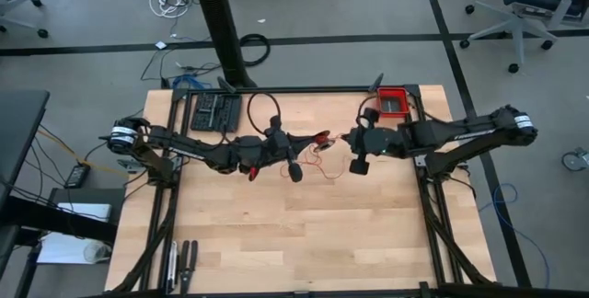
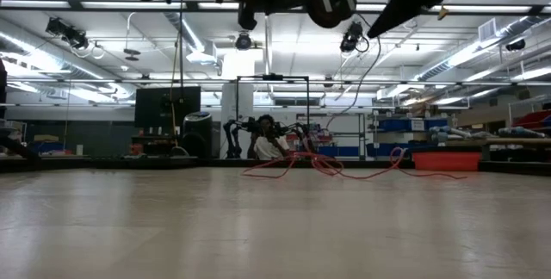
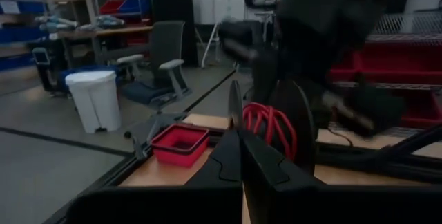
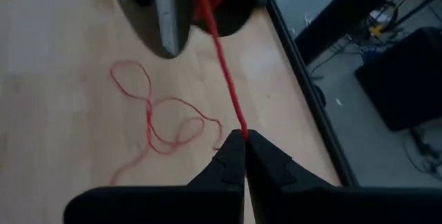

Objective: Coil cords
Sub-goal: Coil the red wire on the black spool

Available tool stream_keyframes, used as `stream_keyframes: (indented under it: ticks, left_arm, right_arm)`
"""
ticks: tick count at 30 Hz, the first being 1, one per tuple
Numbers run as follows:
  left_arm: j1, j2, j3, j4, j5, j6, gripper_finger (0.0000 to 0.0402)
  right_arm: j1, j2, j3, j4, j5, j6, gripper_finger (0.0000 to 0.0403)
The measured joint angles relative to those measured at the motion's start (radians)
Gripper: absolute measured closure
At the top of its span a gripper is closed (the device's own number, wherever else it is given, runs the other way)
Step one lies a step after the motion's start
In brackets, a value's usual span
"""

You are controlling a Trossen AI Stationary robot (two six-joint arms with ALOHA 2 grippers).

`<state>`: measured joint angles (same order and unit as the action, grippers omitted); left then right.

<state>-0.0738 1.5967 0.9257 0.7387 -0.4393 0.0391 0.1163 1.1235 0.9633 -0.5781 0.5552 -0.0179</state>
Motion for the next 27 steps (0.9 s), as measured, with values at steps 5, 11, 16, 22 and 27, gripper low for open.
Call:
stream_keyframes:
  ticks: [5,11,16,22,27]
  left_arm:
    - [0.0,0.0,0.0,0.02,0.005,0.01,0.0401]
    - [0.0,0.0,0.0,0.022,0.005,0.01,0.0401]
    - [0.0,0.0,0.0,0.032,0.005,0.01,0.0401]
    - [-0.003,0.0,0.0,0.031,0.004,0.029,0.0401]
    - [-0.008,0.0,0.0,0.031,-0.003,0.039,0.0401]
  right_arm:
    - [0.016,-0.001,-0.154,0.265,-0.024,-0.008,0.04]
    - [0.011,-0.001,-0.338,0.535,-0.062,0.021,0.0401]
    - [0.011,0.0,-0.429,0.686,-0.061,0.023,0.0394]
    - [0.011,0.0,-0.431,0.737,-0.059,-0.01,0.0346]
    - [0.011,0.0,-0.43,0.674,-0.065,0.075,0.0294]
